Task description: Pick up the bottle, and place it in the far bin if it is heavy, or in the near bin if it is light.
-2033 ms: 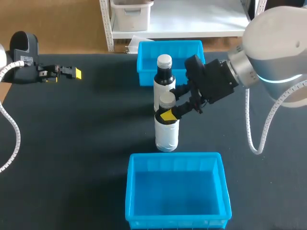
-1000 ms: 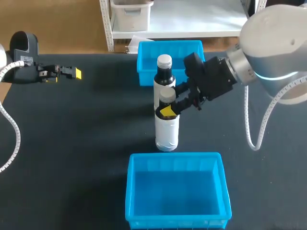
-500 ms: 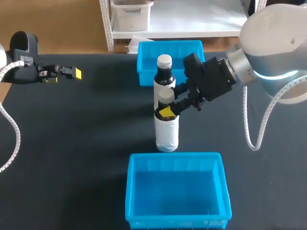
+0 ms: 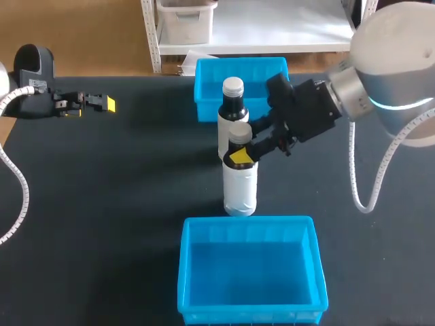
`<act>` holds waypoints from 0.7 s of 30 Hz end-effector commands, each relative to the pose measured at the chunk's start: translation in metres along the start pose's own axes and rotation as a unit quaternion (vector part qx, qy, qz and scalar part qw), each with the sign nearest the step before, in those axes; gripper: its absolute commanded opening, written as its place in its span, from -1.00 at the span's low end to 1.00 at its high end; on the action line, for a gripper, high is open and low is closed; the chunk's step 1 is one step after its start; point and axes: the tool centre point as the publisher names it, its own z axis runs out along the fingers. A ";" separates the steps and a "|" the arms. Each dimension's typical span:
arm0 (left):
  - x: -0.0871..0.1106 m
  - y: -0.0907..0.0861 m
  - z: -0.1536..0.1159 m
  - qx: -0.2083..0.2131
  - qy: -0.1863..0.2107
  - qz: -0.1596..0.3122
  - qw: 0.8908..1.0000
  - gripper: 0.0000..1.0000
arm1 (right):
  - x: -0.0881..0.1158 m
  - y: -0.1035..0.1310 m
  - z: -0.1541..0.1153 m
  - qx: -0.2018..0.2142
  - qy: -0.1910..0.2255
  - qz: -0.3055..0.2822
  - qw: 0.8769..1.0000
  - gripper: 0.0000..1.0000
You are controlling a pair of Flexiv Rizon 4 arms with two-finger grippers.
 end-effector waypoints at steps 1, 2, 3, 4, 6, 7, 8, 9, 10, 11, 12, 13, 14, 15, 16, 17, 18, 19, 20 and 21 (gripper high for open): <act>0.000 0.000 0.000 0.000 0.000 0.000 1.000 1.00 | -0.006 0.005 -0.014 0.004 -0.001 -0.003 1.000 -1.00; 0.000 0.000 0.000 0.000 0.000 0.000 1.000 1.00 | -0.008 0.005 -0.016 0.005 -0.001 -0.004 1.000 -1.00; 0.000 0.000 0.000 0.000 0.000 0.000 1.000 1.00 | -0.009 0.005 -0.018 0.006 -0.001 -0.005 1.000 -1.00; 0.000 0.000 0.000 0.000 0.000 0.000 1.000 1.00 | -0.011 0.005 -0.021 0.006 0.000 -0.006 1.000 -1.00; 0.000 0.000 0.000 0.000 0.000 0.000 1.000 1.00 | -0.013 0.005 -0.025 0.008 0.000 -0.008 1.000 -1.00; 0.000 0.000 0.000 0.000 0.000 0.000 1.000 1.00 | -0.015 0.005 -0.028 0.008 0.000 -0.009 1.000 -1.00; 0.000 0.000 0.000 0.000 0.000 0.000 1.000 1.00 | -0.016 0.005 -0.030 0.009 0.001 -0.009 1.000 -1.00; 0.000 0.000 0.000 0.000 0.000 0.000 1.000 1.00 | -0.018 0.005 -0.033 0.010 0.001 -0.010 1.000 -1.00; 0.000 0.000 0.000 0.000 0.000 0.000 1.000 1.00 | -0.019 0.005 -0.036 0.010 0.001 -0.010 1.000 -1.00; 0.000 0.000 0.000 0.000 0.000 0.000 1.000 1.00 | -0.019 0.005 -0.038 0.011 0.002 -0.010 1.000 -1.00; 0.000 0.000 0.000 0.000 0.000 0.000 1.000 1.00 | -0.021 0.005 -0.041 0.012 0.002 -0.011 1.000 -1.00; 0.000 0.000 0.000 0.000 0.000 0.000 1.000 1.00 | -0.022 0.005 -0.044 0.014 0.003 -0.011 1.000 -1.00; 0.000 0.000 0.000 0.000 0.000 0.000 1.000 1.00 | -0.023 0.005 -0.047 0.014 0.004 -0.011 1.000 -1.00; 0.000 0.000 0.000 0.000 0.000 0.000 1.000 1.00 | -0.025 0.005 -0.050 0.015 0.005 -0.012 1.000 -1.00; 0.000 0.000 0.000 0.000 0.000 0.000 1.000 1.00 | -0.026 0.005 -0.053 0.017 0.006 -0.013 1.000 -1.00; 0.000 0.000 0.000 0.000 0.000 0.000 1.000 1.00 | -0.027 0.005 -0.056 0.018 0.007 -0.014 1.000 -1.00; 0.000 0.000 0.000 0.000 0.000 0.000 1.000 1.00 | -0.028 0.005 -0.060 0.019 0.008 -0.015 1.000 -1.00; 0.000 0.000 0.000 0.000 0.000 0.000 1.000 1.00 | -0.029 0.005 -0.063 0.022 0.010 -0.016 1.000 -1.00; 0.000 0.000 0.000 0.000 0.000 0.000 1.000 1.00 | -0.030 0.005 -0.066 0.024 0.012 -0.016 1.000 -1.00; 0.000 0.000 0.000 0.000 0.000 0.000 1.000 1.00 | -0.031 0.004 -0.070 0.026 0.013 -0.017 0.999 -1.00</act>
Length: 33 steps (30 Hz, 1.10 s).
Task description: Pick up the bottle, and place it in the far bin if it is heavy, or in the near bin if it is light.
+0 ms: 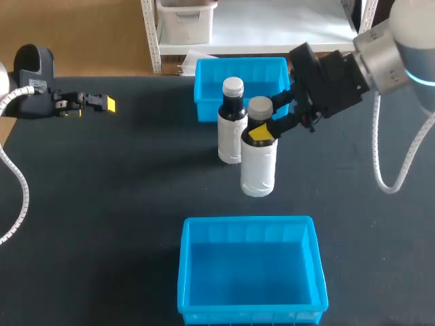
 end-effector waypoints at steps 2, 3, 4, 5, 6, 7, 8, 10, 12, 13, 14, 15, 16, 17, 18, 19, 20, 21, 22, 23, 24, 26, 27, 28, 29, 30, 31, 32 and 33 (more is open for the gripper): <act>0.000 0.000 0.000 0.000 0.000 0.000 1.000 1.00 | -0.006 0.004 -0.022 0.012 0.010 0.000 1.000 -1.00; 0.000 0.000 0.000 0.000 0.000 0.000 1.000 1.00 | -0.006 0.003 -0.026 0.015 0.012 0.001 1.000 -1.00; 0.000 0.000 0.000 0.000 0.000 0.000 1.000 1.00 | -0.006 0.002 -0.030 0.018 0.013 0.002 1.000 -1.00; 0.000 0.000 0.000 0.000 0.000 0.000 1.000 1.00 | -0.005 0.001 -0.034 0.021 0.014 0.003 1.000 -1.00; 0.000 0.000 0.000 0.000 0.000 0.000 1.000 1.00 | -0.005 -0.001 -0.037 0.024 0.015 0.004 1.000 -1.00; 0.000 0.000 0.000 0.000 0.000 0.000 1.000 1.00 | -0.004 -0.002 -0.040 0.027 0.016 0.005 0.999 -1.00; 0.000 0.000 0.000 0.000 0.000 0.000 1.000 1.00 | -0.003 -0.005 -0.044 0.030 0.018 0.006 0.999 -1.00; 0.000 0.000 0.000 0.000 0.000 0.000 1.000 1.00 | -0.002 -0.009 -0.051 0.037 0.018 0.009 0.999 -1.00; 0.000 0.000 0.000 0.000 0.000 0.000 1.000 1.00 | 0.000 -0.014 -0.059 0.042 0.017 0.012 0.999 -1.00; 0.000 0.000 0.000 0.000 0.000 0.000 1.000 1.00 | 0.000 -0.016 -0.063 0.044 0.017 0.014 0.999 -1.00; 0.000 0.000 0.000 0.000 0.000 0.000 1.000 1.00 | 0.001 -0.019 -0.067 0.048 0.017 0.015 0.999 -1.00; 0.000 0.000 0.000 0.000 0.000 0.000 1.000 1.00 | 0.003 -0.022 -0.071 0.051 0.017 0.017 0.998 -1.00; 0.000 0.000 0.000 0.000 0.000 0.000 1.000 1.00 | 0.004 -0.025 -0.075 0.054 0.017 0.018 0.998 -1.00; 0.000 0.000 0.000 0.000 0.000 0.000 1.000 1.00 | 0.006 -0.028 -0.079 0.059 0.017 0.021 0.998 -1.00; 0.000 0.000 0.000 0.000 0.000 0.000 1.000 1.00 | 0.008 -0.032 -0.083 0.061 0.016 0.024 0.998 -1.00; 0.000 0.000 0.000 0.000 0.000 0.000 1.000 1.00 | 0.010 -0.036 -0.087 0.063 0.014 0.027 0.998 -1.00; 0.000 0.000 0.000 0.000 0.000 0.000 1.000 1.00 | 0.011 -0.039 -0.090 0.067 0.013 0.030 0.997 -1.00; 0.000 0.000 0.000 0.000 0.000 0.000 1.000 1.00 | 0.013 -0.042 -0.093 0.071 0.015 0.031 0.997 -1.00; 0.000 0.000 0.000 0.000 0.000 0.000 1.000 1.00 | 0.015 -0.046 -0.097 0.075 0.014 0.033 0.997 -1.00; 0.000 0.000 0.000 0.000 0.000 0.000 1.000 1.00 | 0.018 -0.049 -0.100 0.078 0.013 0.035 0.996 -1.00; 0.000 0.000 0.000 0.000 0.000 0.000 1.000 1.00 | 0.021 -0.053 -0.104 0.082 0.011 0.037 0.996 -1.00; 0.000 0.000 0.000 0.000 0.000 0.000 1.000 1.00 | 0.026 -0.061 -0.111 0.089 0.007 0.041 0.995 -1.00; 0.000 0.000 0.000 0.000 0.000 0.000 1.000 1.00 | 0.028 -0.066 -0.114 0.092 0.005 0.043 0.995 -1.00; 0.000 0.000 0.000 0.000 0.000 0.000 1.000 1.00 | 0.030 -0.070 -0.116 0.095 0.005 0.044 0.995 -1.00; 0.000 0.000 0.000 0.000 0.000 0.000 1.000 1.00 | 0.032 -0.074 -0.119 0.098 0.004 0.046 0.994 -1.00; 0.000 0.000 0.000 0.000 0.000 0.000 1.000 1.00 | 0.033 -0.079 -0.121 0.100 0.003 0.047 0.994 -1.00; 0.000 0.000 0.000 0.000 0.000 0.000 1.000 1.00 | 0.034 -0.083 -0.123 0.104 0.005 0.048 0.993 -1.00; 0.000 0.000 0.000 0.000 0.000 0.000 1.000 1.00 | 0.035 -0.087 -0.125 0.106 0.006 0.049 0.993 -1.00; 0.000 0.000 0.000 0.000 0.000 0.000 1.000 1.00 | 0.036 -0.092 -0.127 0.108 0.006 0.050 0.993 -1.00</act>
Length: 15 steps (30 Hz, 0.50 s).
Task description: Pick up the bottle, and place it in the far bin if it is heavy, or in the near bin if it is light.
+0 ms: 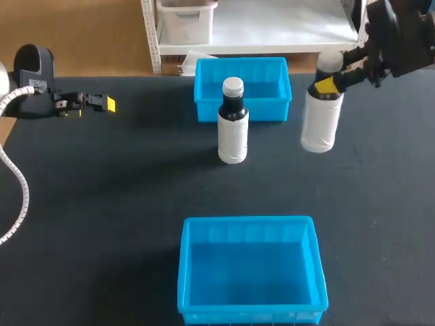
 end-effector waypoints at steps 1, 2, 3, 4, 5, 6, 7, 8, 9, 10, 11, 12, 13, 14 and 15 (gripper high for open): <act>0.000 0.000 0.000 0.000 0.000 0.000 1.000 1.00 | -0.001 -0.020 -0.001 -0.002 -0.001 0.001 1.000 -1.00; 0.000 0.000 0.000 0.000 0.000 0.000 1.000 1.00 | -0.002 -0.024 -0.002 0.000 0.000 0.001 1.000 -1.00; 0.000 0.000 0.000 0.000 0.000 0.000 1.000 1.00 | -0.003 -0.029 -0.002 0.001 0.000 0.002 1.000 -1.00; 0.000 0.000 0.000 0.000 0.000 0.000 1.000 1.00 | -0.004 -0.034 -0.002 0.003 0.000 0.002 1.000 -1.00; 0.000 0.000 0.000 0.000 0.000 0.000 1.000 1.00 | -0.006 -0.038 -0.002 0.004 0.000 0.002 1.000 -1.00; 0.000 0.000 0.000 0.000 0.000 0.000 1.000 1.00 | -0.008 -0.043 -0.002 0.005 0.001 0.002 1.000 -1.00; 0.000 0.000 0.000 0.000 0.000 0.000 1.000 1.00 | -0.010 -0.047 -0.002 0.006 0.001 0.002 1.000 -1.00; 0.000 0.000 0.000 0.000 0.000 0.000 1.000 1.00 | -0.012 -0.052 -0.001 0.006 0.001 0.002 1.000 -1.00; 0.000 0.000 0.000 0.000 0.000 0.000 1.000 1.00 | -0.013 -0.056 -0.002 0.007 0.002 0.003 1.000 -1.00; 0.000 0.000 0.000 0.000 0.000 0.000 1.000 1.00 | -0.016 -0.060 -0.002 0.008 0.003 0.003 1.000 -1.00; 0.000 0.000 0.000 0.000 0.000 0.000 1.000 1.00 | -0.018 -0.065 -0.002 0.010 0.005 0.003 1.000 -1.00; 0.000 0.000 0.000 0.000 0.000 0.000 1.000 1.00 | -0.021 -0.069 -0.002 0.011 0.006 0.003 1.000 -1.00; 0.000 0.000 0.000 0.000 0.000 0.000 1.000 1.00 | -0.024 -0.074 -0.002 0.013 0.007 0.002 1.000 -1.00; 0.000 0.000 0.000 0.000 0.000 0.000 1.000 1.00 | -0.028 -0.079 -0.001 0.016 0.009 -0.001 1.000 -1.00; 0.000 0.000 0.000 0.000 0.000 0.000 1.000 1.00 | -0.031 -0.084 -0.001 0.018 0.011 -0.003 1.000 -1.00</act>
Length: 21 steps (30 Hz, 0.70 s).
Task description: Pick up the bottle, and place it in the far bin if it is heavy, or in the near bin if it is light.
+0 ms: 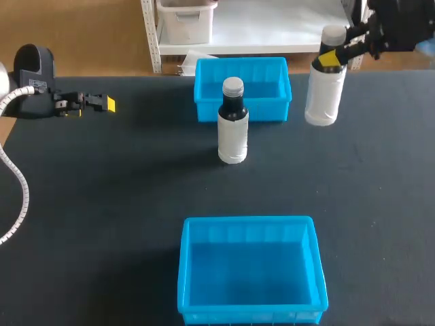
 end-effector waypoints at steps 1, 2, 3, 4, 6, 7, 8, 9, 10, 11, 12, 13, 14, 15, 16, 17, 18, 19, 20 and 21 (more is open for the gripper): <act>0.000 0.000 0.000 0.000 0.000 0.000 1.000 1.00 | -0.018 -0.027 0.007 -0.008 0.010 -0.005 1.000 -1.00; 0.000 0.000 0.000 0.000 0.000 0.000 1.000 1.00 | -0.021 -0.031 0.008 -0.006 0.011 -0.008 1.000 -1.00; 0.000 0.000 0.000 0.000 0.000 0.000 1.000 1.00 | -0.024 -0.036 0.010 -0.004 0.012 -0.010 1.000 -1.00; 0.000 0.000 0.000 0.000 0.000 0.000 1.000 1.00 | -0.028 -0.042 0.011 -0.002 0.013 -0.013 1.000 -1.00; 0.000 0.000 0.000 0.000 0.000 0.000 1.000 1.00 | -0.033 -0.051 0.016 0.000 0.013 -0.016 1.000 -1.00; 0.000 0.000 0.000 0.000 0.000 0.000 1.000 1.00 | -0.036 -0.055 0.018 0.001 0.013 -0.018 1.000 -1.00; 0.000 0.000 0.000 0.000 0.000 0.000 1.000 1.00 | -0.039 -0.059 0.021 0.001 0.013 -0.020 1.000 -1.00; 0.000 0.000 0.000 0.000 0.000 0.000 1.000 1.00 | -0.041 -0.062 0.024 0.000 0.011 -0.021 1.000 -1.00; 0.000 0.000 0.000 0.000 0.000 0.000 1.000 1.00 | -0.043 -0.064 0.027 -0.001 0.010 -0.023 1.000 -1.00; 0.000 0.000 0.000 0.000 0.000 0.000 1.000 1.00 | -0.045 -0.067 0.030 -0.003 0.009 -0.025 1.000 -1.00; 0.000 0.000 0.000 0.000 0.000 0.000 1.000 1.00 | -0.047 -0.070 0.034 -0.005 0.009 -0.027 1.000 -1.00; 0.000 0.000 0.000 0.000 0.000 0.000 1.000 1.00 | -0.048 -0.072 0.037 -0.007 0.008 -0.028 1.000 -1.00; 0.000 0.000 0.000 0.000 0.000 0.000 1.000 1.00 | -0.050 -0.074 0.040 -0.009 0.006 -0.028 1.000 -1.00; 0.000 0.000 0.000 0.000 0.000 0.000 1.000 1.00 | -0.051 -0.076 0.044 -0.011 0.005 -0.029 1.000 -1.00; 0.000 0.000 0.000 0.000 0.000 0.000 1.000 1.00 | -0.052 -0.077 0.047 -0.013 0.004 -0.030 0.999 -1.00; 0.000 0.000 0.000 0.000 0.000 0.000 1.000 1.00 | -0.054 -0.079 0.050 -0.016 0.002 -0.030 0.999 -1.00; 0.000 0.000 0.000 0.000 0.000 0.000 1.000 1.00 | -0.055 -0.081 0.053 -0.018 0.001 -0.031 0.999 -1.00; 0.000 0.000 0.000 0.000 0.000 0.000 1.000 1.00 | -0.056 -0.082 0.056 -0.020 0.000 -0.033 0.999 -1.00; 0.000 0.000 0.000 0.000 0.000 0.000 1.000 1.00 | -0.058 -0.083 0.059 -0.022 -0.002 -0.034 0.999 -1.00; 0.000 0.000 0.000 0.000 0.000 0.000 1.000 1.00 | -0.060 -0.085 0.063 -0.024 -0.003 -0.035 0.999 -1.00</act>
